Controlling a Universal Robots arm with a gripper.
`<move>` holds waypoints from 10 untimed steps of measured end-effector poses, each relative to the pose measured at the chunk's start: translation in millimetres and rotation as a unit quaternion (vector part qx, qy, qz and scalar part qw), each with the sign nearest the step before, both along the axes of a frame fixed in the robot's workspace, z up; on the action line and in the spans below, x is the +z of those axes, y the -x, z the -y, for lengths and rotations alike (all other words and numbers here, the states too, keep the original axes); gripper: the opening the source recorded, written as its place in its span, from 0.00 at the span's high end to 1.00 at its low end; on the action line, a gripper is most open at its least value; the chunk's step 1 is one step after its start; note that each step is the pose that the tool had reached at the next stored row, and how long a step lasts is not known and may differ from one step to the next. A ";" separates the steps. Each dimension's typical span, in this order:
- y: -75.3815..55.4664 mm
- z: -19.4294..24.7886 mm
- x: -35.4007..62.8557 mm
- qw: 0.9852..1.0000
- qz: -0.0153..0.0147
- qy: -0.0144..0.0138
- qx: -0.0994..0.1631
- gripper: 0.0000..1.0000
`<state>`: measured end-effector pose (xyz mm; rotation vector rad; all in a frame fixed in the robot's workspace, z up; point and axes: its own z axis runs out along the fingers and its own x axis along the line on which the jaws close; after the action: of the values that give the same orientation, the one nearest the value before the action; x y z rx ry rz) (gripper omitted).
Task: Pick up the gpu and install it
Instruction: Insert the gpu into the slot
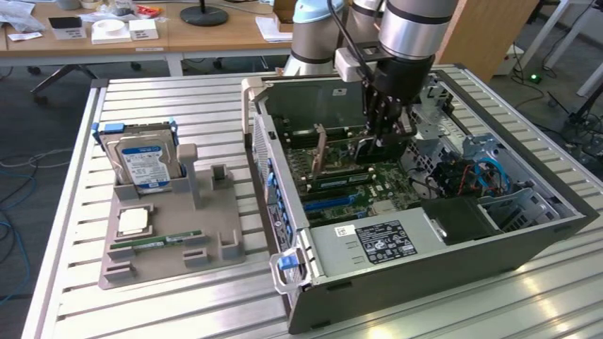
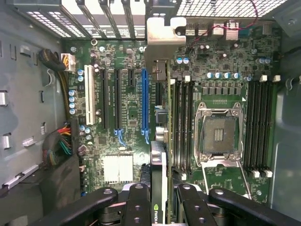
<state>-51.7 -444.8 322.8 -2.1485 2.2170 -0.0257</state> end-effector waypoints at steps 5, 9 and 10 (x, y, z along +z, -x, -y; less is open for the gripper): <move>0.6 4.1 0.0 1.000 0.000 0.000 0.000 0.73; 3.5 4.2 -0.8 1.000 0.000 0.000 0.000 0.73; 4.1 4.2 -1.1 1.000 0.000 0.000 0.000 0.73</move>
<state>-55.7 -449.0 321.6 -2.1484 2.2173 -0.0259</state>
